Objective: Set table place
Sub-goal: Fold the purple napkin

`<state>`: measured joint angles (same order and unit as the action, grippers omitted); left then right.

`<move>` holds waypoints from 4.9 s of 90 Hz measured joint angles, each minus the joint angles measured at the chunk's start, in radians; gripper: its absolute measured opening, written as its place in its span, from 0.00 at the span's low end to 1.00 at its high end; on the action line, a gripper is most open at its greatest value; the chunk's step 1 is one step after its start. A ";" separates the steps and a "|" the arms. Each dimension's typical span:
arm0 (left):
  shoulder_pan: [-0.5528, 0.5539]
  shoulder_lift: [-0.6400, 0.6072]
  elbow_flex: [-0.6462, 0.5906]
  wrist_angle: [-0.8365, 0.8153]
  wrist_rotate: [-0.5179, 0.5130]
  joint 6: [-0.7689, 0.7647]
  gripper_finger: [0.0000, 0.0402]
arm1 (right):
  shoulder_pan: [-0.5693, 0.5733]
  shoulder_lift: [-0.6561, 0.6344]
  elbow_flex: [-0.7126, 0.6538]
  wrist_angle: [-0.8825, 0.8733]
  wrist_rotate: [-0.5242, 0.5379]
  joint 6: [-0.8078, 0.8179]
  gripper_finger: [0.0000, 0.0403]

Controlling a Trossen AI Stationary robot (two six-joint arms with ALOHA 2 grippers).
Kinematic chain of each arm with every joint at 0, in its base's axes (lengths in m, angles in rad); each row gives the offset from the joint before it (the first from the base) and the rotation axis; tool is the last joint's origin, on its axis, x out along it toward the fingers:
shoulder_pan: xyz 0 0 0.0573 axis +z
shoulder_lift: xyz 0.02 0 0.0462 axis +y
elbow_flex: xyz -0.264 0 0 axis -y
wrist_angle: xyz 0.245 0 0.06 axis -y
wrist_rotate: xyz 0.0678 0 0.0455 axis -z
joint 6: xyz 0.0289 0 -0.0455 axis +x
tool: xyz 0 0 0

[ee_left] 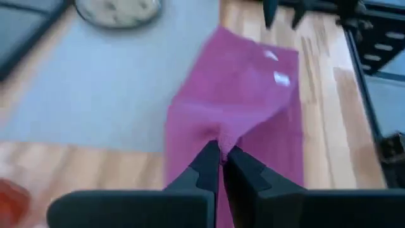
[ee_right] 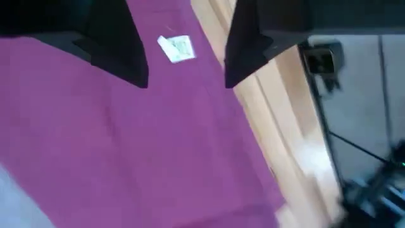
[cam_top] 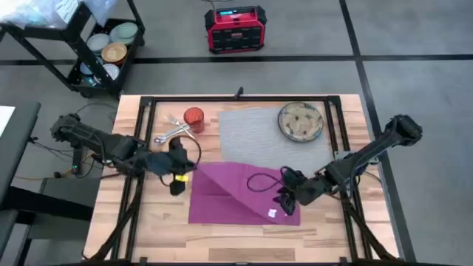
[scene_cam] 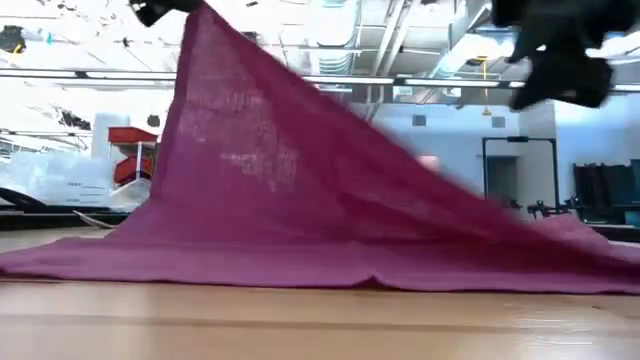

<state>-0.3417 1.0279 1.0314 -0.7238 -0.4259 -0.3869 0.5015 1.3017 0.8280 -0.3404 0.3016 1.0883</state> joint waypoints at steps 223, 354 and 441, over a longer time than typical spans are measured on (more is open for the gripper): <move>0.245 0.053 0.013 0.062 0.080 0.164 0.00 | -0.035 0.746 0.539 -0.242 0.217 -0.265 0.48; 0.245 0.053 0.012 0.058 0.080 0.168 0.00 | -0.209 0.683 0.494 -0.166 -0.051 -0.276 0.68; 0.245 0.053 0.012 0.029 0.101 0.169 0.00 | -0.309 0.177 0.391 -0.219 -0.235 -0.589 0.20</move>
<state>-0.0963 1.0809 1.0431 -0.6945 -0.3244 -0.2184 0.1927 1.4785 1.2188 -0.5598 0.0671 0.4991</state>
